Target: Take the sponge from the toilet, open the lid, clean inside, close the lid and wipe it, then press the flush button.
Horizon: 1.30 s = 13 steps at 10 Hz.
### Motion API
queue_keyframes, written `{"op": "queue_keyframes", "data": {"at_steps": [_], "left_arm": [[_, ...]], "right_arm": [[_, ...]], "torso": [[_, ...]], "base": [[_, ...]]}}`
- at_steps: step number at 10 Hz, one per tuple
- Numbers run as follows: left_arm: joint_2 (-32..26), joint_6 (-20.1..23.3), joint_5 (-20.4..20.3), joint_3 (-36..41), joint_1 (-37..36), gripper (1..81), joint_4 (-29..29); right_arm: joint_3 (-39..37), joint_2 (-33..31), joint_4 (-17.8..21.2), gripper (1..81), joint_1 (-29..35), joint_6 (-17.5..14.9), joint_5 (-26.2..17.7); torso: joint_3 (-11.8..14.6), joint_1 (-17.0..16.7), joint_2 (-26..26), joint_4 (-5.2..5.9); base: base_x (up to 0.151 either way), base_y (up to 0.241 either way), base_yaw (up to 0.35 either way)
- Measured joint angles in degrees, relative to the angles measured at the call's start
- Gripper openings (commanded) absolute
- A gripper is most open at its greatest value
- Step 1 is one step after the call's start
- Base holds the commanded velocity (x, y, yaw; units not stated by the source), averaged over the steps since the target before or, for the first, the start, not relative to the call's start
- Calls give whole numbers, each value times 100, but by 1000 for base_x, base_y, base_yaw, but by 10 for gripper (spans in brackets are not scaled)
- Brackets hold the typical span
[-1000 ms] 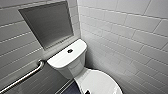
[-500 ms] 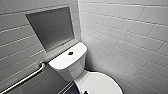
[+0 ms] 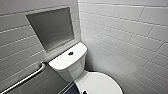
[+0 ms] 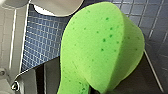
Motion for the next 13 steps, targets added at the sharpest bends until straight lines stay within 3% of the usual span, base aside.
{"op": "queue_keyframes", "data": {"at_steps": [6, 10, 13], "left_arm": [[-689, -88, -823, 1204, -37, 811, -116], [-1069, -247, -1234, 1668, -80, 811, -168], [-1097, -744, -1426, 1734, -130, 811, -188]], "right_arm": [[0, 0, -11, 10, -5, 0, -1], [0, 1, -16, 10, -35, 0, 2], [-2, 12, -16, 10, -63, 0, -1]], "torso": [[22, 0, 0, 0], [345, 0, -2, 0], [367, 0, -2, 0]], "base": [[0, 0, 0], [0, 0, 0], [0, 0, 0]]}}
